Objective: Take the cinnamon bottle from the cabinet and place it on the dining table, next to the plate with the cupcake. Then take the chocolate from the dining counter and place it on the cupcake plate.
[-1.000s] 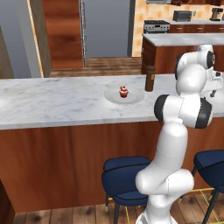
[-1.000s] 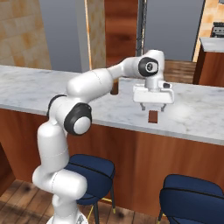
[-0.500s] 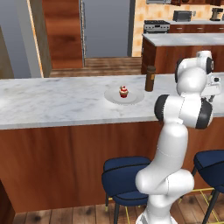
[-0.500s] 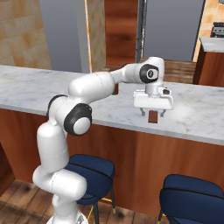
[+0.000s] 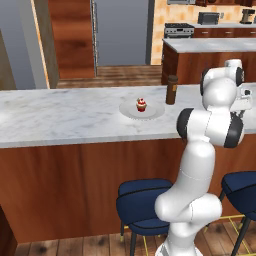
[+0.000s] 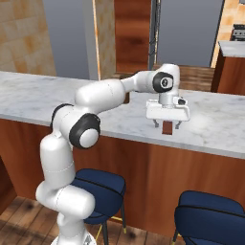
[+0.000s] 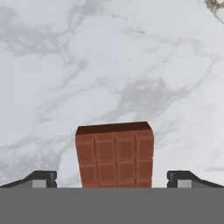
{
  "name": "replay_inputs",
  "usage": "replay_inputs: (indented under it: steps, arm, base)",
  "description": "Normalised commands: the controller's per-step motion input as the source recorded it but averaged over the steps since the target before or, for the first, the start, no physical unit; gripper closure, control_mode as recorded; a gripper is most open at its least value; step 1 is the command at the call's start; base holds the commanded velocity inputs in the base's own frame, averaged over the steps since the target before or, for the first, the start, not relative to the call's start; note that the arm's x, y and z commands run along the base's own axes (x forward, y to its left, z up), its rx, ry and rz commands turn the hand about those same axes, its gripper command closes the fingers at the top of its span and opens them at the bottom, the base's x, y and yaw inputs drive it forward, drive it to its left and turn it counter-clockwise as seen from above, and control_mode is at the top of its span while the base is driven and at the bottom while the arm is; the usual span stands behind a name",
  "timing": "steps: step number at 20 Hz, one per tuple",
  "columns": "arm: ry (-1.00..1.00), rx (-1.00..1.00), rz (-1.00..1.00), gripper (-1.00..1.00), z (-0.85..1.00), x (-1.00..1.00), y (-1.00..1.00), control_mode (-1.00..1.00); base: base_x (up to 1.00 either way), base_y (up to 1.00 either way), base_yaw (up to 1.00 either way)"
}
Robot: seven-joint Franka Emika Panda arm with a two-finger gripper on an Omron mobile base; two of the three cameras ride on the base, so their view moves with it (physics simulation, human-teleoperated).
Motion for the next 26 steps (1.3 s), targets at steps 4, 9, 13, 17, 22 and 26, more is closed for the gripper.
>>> replay_inputs:
  steps: [4, 9, 13, 17, 22, 26]
  arm:
    - [-0.01, 0.00, 0.00, -1.00, -0.23, 0.00, -0.01, -1.00]
    - [0.00, 0.00, 0.00, 1.00, -0.40, -0.02, 0.00, -1.00]
    - [0.00, 0.00, 0.00, 1.00, -0.41, -0.09, 0.00, -1.00]
    - [0.00, 0.00, 0.00, 1.00, -0.09, -0.12, 0.04, -1.00]
    - [0.00, 0.00, -0.01, 1.00, 0.04, -0.12, 0.30, -1.00]
    - [-0.02, -0.03, -0.13, 1.00, 0.24, -0.01, 0.50, -1.00]
  base:
    - [0.00, 0.00, 0.00]
    - [0.00, 0.00, 0.00]
    - [0.00, 0.00, 0.00]
    - [0.00, 0.00, 0.00]
    - [0.00, 0.00, 0.00]
    - [0.00, 0.00, 0.00]
